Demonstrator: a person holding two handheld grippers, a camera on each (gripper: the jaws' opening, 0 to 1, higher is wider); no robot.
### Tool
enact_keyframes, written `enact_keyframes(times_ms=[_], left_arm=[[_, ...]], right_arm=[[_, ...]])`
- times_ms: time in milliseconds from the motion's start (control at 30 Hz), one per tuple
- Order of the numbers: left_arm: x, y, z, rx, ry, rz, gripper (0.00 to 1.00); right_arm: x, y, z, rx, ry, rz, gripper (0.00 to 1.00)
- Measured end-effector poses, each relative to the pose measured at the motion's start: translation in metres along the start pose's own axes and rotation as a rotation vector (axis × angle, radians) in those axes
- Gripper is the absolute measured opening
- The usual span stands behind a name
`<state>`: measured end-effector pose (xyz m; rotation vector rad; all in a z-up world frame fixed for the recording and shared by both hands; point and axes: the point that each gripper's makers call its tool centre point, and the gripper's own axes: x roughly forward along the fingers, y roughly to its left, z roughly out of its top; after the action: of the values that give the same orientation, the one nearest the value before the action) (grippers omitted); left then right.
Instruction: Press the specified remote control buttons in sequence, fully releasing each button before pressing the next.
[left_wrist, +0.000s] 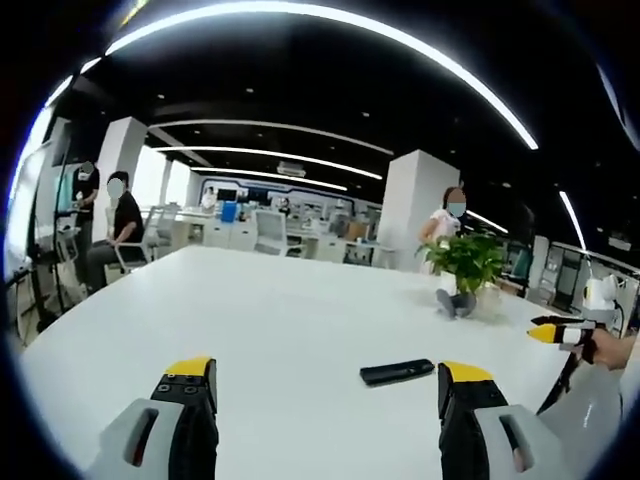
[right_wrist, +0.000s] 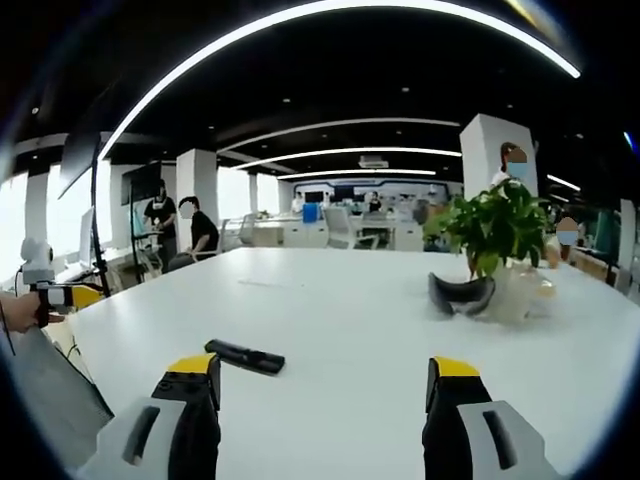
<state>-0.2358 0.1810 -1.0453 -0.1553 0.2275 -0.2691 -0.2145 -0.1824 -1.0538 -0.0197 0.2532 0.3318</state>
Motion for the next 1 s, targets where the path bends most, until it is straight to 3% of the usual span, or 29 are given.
enact_keyframes(times_ms=[233,367,433,533,667,900,1000], left_arm=[[0.02,-0.027,-0.023,0.051,0.187,-0.176,0.95],[0.026,-0.058,-0.053,-0.014,0.376,-0.415,0.91],[0.027,-0.066,-0.067,0.012,0.469,-0.495,0.89],[0.036,-0.064,-0.083,0.166,0.544,-0.528,0.88],[0.052,-0.068,-0.086,0.188,0.581,-0.562,0.87],[0.081,-0.074,-0.1,0.242,0.696,-0.632,0.85],[0.091,-0.075,-0.104,0.312,0.728,-0.656,0.84]], right_arm=[[0.0,0.0,-0.001,-0.003,0.003,0.001,0.84],[0.001,0.002,-0.002,-0.001,0.01,0.009,0.84],[0.001,0.003,-0.003,0.0,0.015,0.016,0.83],[0.002,0.005,-0.004,-0.007,0.019,0.023,0.83],[0.002,0.004,-0.004,-0.019,0.021,0.02,0.83],[0.0,0.001,-0.003,0.003,0.014,0.015,0.79],[0.0,0.002,-0.003,-0.001,0.015,0.019,0.78]])
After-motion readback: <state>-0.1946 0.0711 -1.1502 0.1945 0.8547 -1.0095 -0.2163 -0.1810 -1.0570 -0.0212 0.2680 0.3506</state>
